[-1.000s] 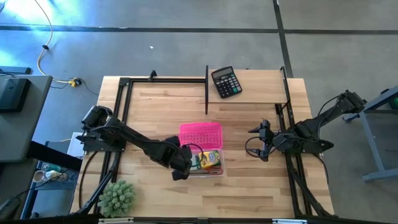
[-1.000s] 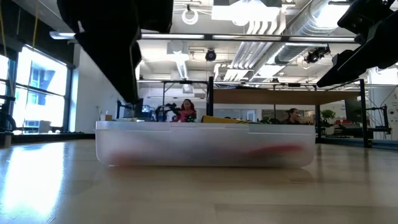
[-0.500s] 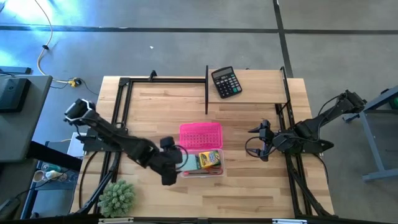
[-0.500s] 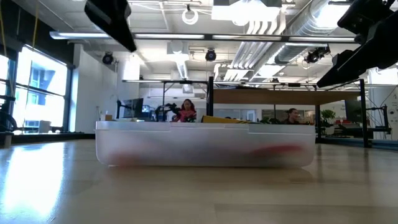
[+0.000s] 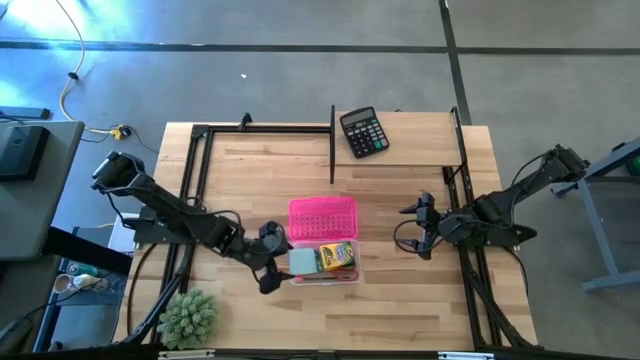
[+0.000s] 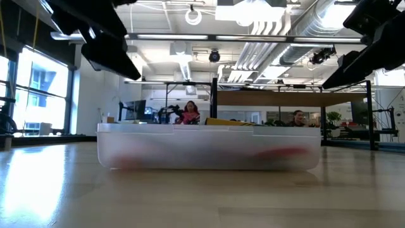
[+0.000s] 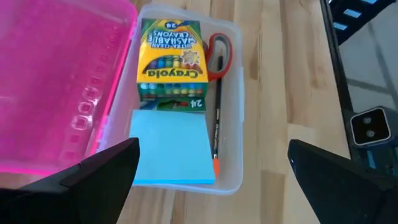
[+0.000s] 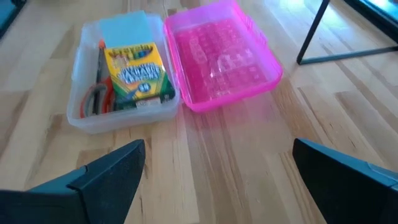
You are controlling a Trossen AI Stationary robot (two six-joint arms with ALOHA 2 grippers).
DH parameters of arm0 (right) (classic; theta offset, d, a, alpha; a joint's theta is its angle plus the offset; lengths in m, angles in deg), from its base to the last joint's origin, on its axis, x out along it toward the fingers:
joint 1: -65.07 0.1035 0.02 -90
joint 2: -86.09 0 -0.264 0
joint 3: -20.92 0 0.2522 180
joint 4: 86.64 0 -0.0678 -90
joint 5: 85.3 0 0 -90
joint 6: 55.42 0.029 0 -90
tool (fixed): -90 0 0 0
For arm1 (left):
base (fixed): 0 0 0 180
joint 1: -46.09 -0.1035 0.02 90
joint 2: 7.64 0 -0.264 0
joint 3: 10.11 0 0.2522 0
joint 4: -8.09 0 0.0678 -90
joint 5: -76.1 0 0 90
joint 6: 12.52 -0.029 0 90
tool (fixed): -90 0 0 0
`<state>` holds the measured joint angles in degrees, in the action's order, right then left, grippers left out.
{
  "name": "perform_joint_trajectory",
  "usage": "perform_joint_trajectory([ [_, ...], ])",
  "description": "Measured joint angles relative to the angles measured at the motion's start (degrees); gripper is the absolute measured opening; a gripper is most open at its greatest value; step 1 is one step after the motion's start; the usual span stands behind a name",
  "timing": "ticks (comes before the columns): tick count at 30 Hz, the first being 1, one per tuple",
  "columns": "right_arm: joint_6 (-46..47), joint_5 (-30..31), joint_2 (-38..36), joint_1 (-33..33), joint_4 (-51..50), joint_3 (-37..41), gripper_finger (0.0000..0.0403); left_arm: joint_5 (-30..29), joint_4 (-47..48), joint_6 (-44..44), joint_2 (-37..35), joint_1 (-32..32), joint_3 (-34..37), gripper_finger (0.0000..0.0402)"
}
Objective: Pack school essentials
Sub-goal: Put the blue sticky notes into the supply box
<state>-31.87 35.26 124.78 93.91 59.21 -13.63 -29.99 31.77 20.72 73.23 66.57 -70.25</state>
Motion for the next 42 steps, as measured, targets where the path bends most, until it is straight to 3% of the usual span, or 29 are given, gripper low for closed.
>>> perform_joint_trajectory([
  [3,0.0,0.03,0.19,0.01,0.05,0.07,0.0398,1.43,-4.16,1.5,0.04,-0.48,2.28,0.04],
  [14,-0.4,1.31,0.36,0.04,1.3,0.08,0.0398,4.07,-4.18,7.05,0.06,-3.93,6.69,0.04],
  [21,11.07,12.05,0.36,0.04,6.58,0.08,0.0398,9.06,-3.52,7.31,0.06,-8.68,8.52,0.04],
  [26,12.42,21.1,0.34,0.04,12.5,0.08,0.0398,12.09,-3.76,8.17,0.06,-11.35,9.1,0.04],
  [33,8.55,22.26,0.34,0.02,16.19,0.08,0.0398,16.65,-8.24,11.32,-0.33,-10.45,9.1,0.04],
  [42,8.58,24.09,0.34,-2.09,16.14,0.08,0.0398,16.89,-9.96,14.52,-0.33,-8.41,9.1,0.04],
])
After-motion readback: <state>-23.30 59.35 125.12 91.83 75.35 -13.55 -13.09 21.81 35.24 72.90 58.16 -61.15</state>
